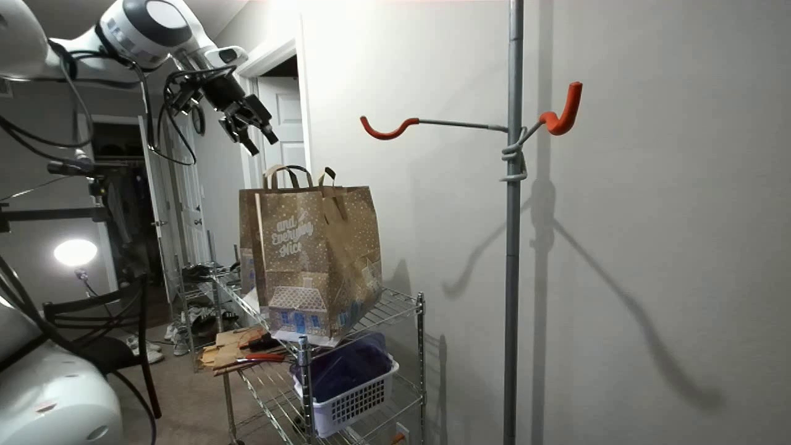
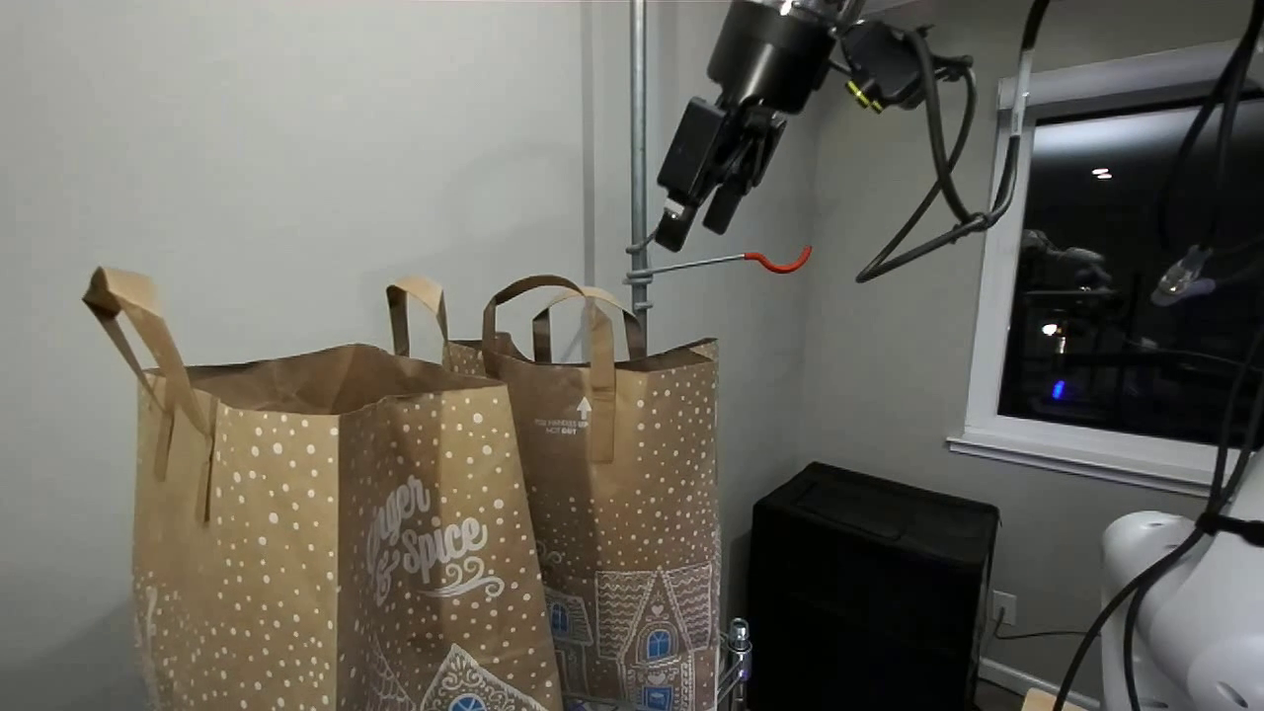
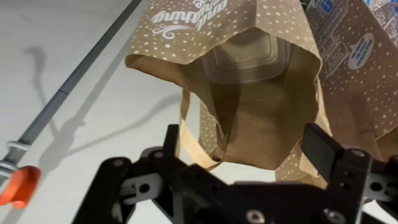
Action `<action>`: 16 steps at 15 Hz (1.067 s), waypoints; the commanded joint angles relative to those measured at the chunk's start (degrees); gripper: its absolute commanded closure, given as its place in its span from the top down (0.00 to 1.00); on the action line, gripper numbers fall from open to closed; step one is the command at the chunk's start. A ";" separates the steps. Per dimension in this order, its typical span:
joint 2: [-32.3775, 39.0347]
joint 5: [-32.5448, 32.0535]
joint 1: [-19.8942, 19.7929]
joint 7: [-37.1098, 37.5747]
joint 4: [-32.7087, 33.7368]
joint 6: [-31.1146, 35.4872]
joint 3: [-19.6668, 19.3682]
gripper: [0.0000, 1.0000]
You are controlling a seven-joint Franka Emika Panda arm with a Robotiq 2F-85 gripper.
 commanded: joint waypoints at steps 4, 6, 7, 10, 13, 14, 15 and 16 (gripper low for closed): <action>-15.40 3.61 -6.47 0.44 -6.40 -3.72 -9.51 1.00; -18.60 4.29 -9.26 0.77 -8.83 -3.43 -12.44 1.00; -19.74 4.34 -10.79 0.73 -10.26 -2.97 -13.75 1.00; -21.86 4.29 -14.78 0.44 -13.84 -2.38 -16.66 1.00; -22.61 4.31 -17.90 0.57 -16.85 -1.32 -18.27 1.00; -22.63 4.27 -18.74 0.53 -17.73 -0.95 -18.67 1.00; -22.66 4.14 -19.56 0.54 -18.49 -0.57 -19.05 1.00; -22.62 4.05 -20.32 0.57 -19.13 -0.29 -19.36 1.00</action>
